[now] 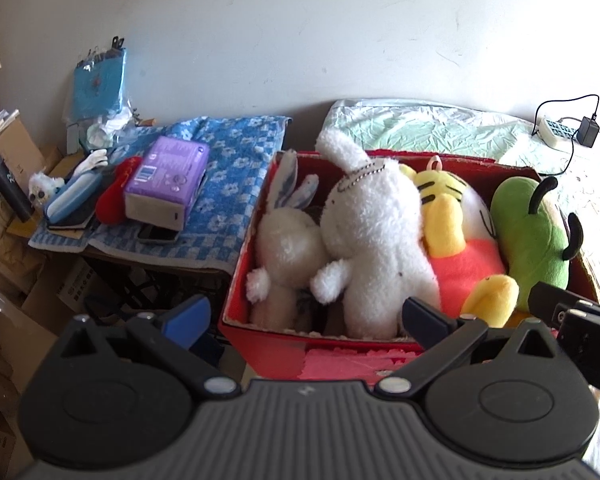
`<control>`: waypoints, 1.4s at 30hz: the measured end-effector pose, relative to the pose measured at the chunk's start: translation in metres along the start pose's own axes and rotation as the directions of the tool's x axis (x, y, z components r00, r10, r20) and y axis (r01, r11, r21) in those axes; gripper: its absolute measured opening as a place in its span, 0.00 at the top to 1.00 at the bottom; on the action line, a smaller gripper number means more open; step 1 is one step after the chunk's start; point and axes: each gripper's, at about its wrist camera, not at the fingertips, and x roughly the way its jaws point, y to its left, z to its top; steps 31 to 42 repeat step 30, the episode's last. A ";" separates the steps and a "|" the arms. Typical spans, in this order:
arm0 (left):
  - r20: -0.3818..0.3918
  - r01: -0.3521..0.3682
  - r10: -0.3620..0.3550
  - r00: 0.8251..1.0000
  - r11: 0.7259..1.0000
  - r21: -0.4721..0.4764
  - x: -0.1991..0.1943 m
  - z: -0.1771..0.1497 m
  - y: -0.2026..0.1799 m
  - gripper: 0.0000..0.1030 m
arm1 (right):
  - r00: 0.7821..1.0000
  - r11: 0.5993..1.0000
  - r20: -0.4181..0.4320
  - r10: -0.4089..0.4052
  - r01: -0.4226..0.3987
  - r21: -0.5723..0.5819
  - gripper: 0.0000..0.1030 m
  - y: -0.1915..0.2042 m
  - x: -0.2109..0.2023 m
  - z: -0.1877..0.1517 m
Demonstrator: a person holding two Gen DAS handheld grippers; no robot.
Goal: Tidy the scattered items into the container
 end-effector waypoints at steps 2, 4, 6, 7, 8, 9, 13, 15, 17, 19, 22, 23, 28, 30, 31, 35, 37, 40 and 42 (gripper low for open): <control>0.008 0.000 0.000 1.000 1.000 -0.003 0.000 0.004 0.000 0.01 | 1.000 1.000 0.008 -0.007 0.007 -0.002 0.12 0.002 -0.001 0.004; 0.015 0.004 -0.004 1.000 1.000 -0.009 -0.001 0.007 0.001 0.01 | 1.000 1.000 0.016 -0.011 0.011 -0.008 0.12 0.003 -0.002 0.008; 0.018 0.002 -0.001 1.000 1.000 -0.013 0.000 0.008 0.001 0.01 | 1.000 1.000 0.025 -0.014 0.014 -0.011 0.12 0.004 -0.003 0.010; 0.019 0.001 0.000 1.000 1.000 -0.015 0.000 0.009 0.001 0.01 | 0.999 1.000 0.029 -0.016 0.017 -0.014 0.12 0.004 -0.004 0.011; 0.018 -0.002 0.002 1.000 1.000 -0.014 0.001 0.009 0.001 0.01 | 0.999 1.000 0.031 -0.019 0.020 -0.020 0.12 0.005 -0.004 0.012; 0.018 -0.004 0.004 1.000 1.000 -0.014 0.002 0.008 0.001 0.01 | 0.999 0.999 0.034 -0.022 0.023 -0.025 0.12 0.005 -0.004 0.013; 0.014 -0.005 0.005 1.000 1.000 -0.017 0.003 0.009 0.001 0.01 | 0.999 0.998 0.031 -0.035 0.036 -0.042 0.12 0.005 -0.001 0.013; 0.016 -0.004 0.005 1.000 1.000 -0.015 0.003 0.009 0.000 0.01 | 0.999 0.998 0.028 -0.038 0.039 -0.045 0.12 0.005 0.000 0.013; 0.017 -0.005 0.006 1.000 1.000 -0.012 0.004 0.009 -0.002 0.01 | 0.999 0.998 0.029 -0.042 0.044 -0.047 0.12 0.004 0.001 0.013; 0.016 -0.006 0.006 1.000 1.000 -0.009 0.005 0.009 -0.003 0.01 | 0.999 0.998 0.028 -0.043 0.044 -0.045 0.12 0.002 0.002 0.014; 0.017 -0.001 0.001 1.000 1.000 -0.014 0.006 0.011 -0.004 0.01 | 0.999 0.999 0.028 -0.038 0.039 -0.037 0.12 0.000 0.004 0.016; 0.020 -0.001 0.001 1.000 1.000 -0.015 0.006 0.011 -0.005 0.01 | 0.999 0.999 0.028 -0.036 0.037 -0.035 0.12 0.000 0.004 0.016; 0.034 -0.005 0.005 0.999 1.000 -0.013 0.005 0.014 -0.009 0.01 | 0.999 0.999 0.027 -0.024 0.025 -0.023 0.12 -0.003 0.006 0.019; 0.036 -0.007 0.007 0.999 1.000 -0.014 0.006 0.016 -0.011 0.01 | 0.999 1.000 0.028 -0.023 0.023 -0.020 0.12 -0.004 0.007 0.020; 0.036 -0.007 0.007 0.999 1.000 -0.014 0.006 0.016 -0.011 0.01 | 0.999 1.000 0.028 -0.023 0.023 -0.020 0.12 -0.004 0.007 0.020; 0.036 -0.007 0.007 0.999 1.000 -0.014 0.006 0.016 -0.011 0.01 | 0.999 1.000 0.028 -0.023 0.023 -0.020 0.12 -0.004 0.007 0.020; 0.036 -0.007 0.007 0.999 1.000 -0.014 0.006 0.016 -0.011 0.01 | 0.999 1.000 0.028 -0.023 0.023 -0.020 0.12 -0.004 0.007 0.020; 0.036 -0.007 0.007 0.999 1.000 -0.014 0.006 0.016 -0.011 0.01 | 0.999 1.000 0.028 -0.023 0.023 -0.020 0.12 -0.004 0.007 0.020; 0.036 -0.007 0.007 0.999 1.000 -0.014 0.006 0.016 -0.011 0.01 | 0.999 1.000 0.028 -0.023 0.023 -0.020 0.12 -0.004 0.007 0.020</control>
